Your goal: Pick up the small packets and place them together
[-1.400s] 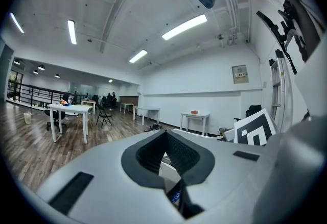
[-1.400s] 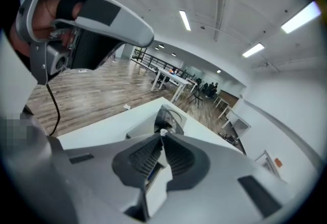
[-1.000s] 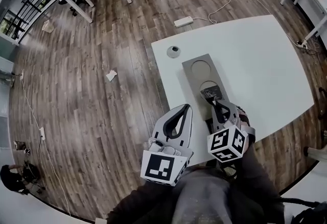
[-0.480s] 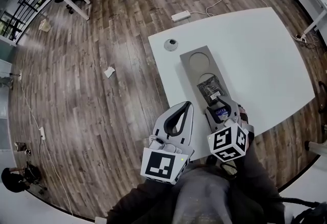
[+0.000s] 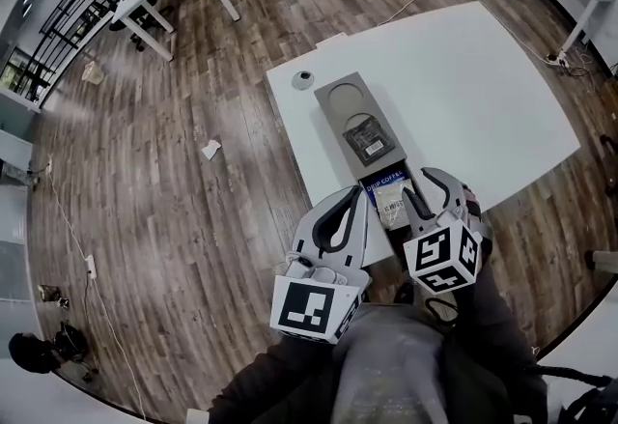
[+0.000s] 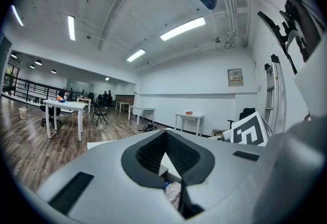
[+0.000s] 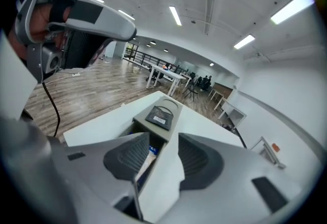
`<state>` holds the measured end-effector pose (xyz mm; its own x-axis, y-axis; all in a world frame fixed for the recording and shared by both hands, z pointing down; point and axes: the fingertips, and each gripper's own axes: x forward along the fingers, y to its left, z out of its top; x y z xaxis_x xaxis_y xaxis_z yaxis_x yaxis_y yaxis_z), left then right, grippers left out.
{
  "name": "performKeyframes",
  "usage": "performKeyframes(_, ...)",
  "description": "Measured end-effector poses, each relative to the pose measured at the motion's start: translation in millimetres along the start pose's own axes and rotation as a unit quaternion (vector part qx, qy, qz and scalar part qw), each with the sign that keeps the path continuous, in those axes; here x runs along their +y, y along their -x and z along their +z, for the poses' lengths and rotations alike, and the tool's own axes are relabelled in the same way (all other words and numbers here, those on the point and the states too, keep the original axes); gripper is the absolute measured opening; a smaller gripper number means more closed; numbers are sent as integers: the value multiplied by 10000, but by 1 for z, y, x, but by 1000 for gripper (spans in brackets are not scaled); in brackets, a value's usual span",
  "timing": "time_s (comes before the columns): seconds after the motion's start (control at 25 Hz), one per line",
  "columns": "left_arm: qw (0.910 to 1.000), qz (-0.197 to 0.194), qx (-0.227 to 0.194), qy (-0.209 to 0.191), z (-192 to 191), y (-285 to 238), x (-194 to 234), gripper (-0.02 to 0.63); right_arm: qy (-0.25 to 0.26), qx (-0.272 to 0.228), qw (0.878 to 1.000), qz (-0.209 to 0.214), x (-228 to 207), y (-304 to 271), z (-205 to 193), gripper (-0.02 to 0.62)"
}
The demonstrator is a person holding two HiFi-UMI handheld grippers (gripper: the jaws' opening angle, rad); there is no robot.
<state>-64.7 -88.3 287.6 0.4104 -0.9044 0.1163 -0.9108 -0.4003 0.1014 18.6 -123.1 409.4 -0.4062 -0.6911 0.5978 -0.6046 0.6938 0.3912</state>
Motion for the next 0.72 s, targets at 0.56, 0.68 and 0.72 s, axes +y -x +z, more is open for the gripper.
performKeyframes(0.56,10000,44,14,66,-15,27,-55,3,438,358,9959,710,53,40,-61,178)
performKeyframes(0.68,9998,118,102,128,-21,24,-38,3,820,641,9906,891,70,25,-68,208)
performKeyframes(0.72,9997,133,129,155,-22,23,-33,3,929,743,9884,943,74,20,-71,218)
